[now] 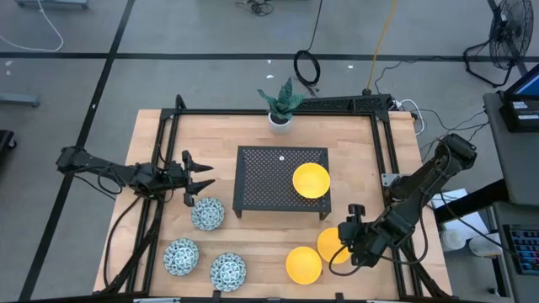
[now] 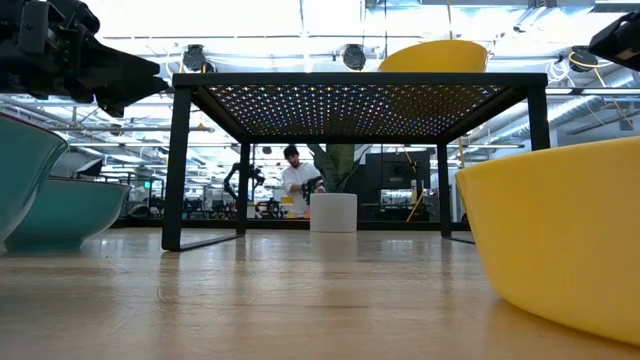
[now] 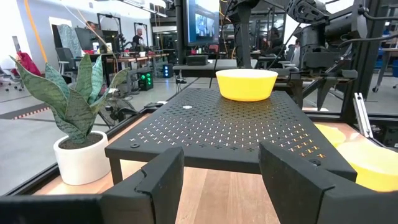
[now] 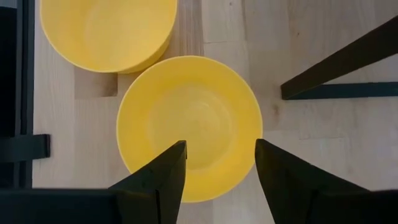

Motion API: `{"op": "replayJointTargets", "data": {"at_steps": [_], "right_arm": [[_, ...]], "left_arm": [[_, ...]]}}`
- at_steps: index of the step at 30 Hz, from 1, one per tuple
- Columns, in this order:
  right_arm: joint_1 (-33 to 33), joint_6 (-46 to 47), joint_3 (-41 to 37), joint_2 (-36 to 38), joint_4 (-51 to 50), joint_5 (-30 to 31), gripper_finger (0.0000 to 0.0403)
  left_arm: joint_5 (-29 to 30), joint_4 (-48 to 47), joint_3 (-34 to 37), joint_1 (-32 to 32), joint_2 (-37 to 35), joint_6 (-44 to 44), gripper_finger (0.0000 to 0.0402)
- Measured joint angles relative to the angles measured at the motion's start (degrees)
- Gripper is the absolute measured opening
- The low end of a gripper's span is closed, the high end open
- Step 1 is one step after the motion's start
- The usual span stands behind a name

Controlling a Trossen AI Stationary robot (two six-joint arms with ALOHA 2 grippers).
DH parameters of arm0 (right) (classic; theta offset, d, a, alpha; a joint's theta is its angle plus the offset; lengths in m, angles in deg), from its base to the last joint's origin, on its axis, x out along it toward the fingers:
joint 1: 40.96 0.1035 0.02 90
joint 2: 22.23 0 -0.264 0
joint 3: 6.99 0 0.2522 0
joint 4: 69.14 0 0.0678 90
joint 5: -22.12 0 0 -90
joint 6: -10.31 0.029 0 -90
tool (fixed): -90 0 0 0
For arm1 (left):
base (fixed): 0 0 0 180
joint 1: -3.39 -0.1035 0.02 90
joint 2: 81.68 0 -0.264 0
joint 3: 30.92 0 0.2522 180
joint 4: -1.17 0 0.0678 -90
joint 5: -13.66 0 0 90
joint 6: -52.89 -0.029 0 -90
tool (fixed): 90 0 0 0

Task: Pick & Place Mini bowls
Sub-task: Stack the right yellow bowl on the yellow bowl on the shelf

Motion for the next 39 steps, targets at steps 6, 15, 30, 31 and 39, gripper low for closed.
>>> {"op": "replayJointTargets", "data": {"at_steps": [6,15,30,31,39], "right_arm": [[0.01,0.28,0.00,0.00,0.00,-0.04,0.0180],[0.03,-0.10,-0.04,0.00,-0.01,-0.16,0.0178],[0.01,0.77,-5.91,0.04,4.22,-0.24,0.0185],[0.01,1.12,-6.36,0.04,4.46,-0.24,0.0185],[-0.01,2.78,-9.81,0.04,7.34,-0.18,0.0184]], "left_arm": [[0.00,0.01,0.00,-0.01,0.00,-0.01,0.0212],[0.00,-0.01,0.00,-0.02,0.00,0.00,0.0212],[0.00,-0.01,0.00,-0.02,0.00,-0.02,0.0212],[0.00,-0.01,0.00,-0.02,0.00,0.00,0.0212],[0.00,-0.01,0.00,-0.01,0.00,-0.01,0.0212]]}}
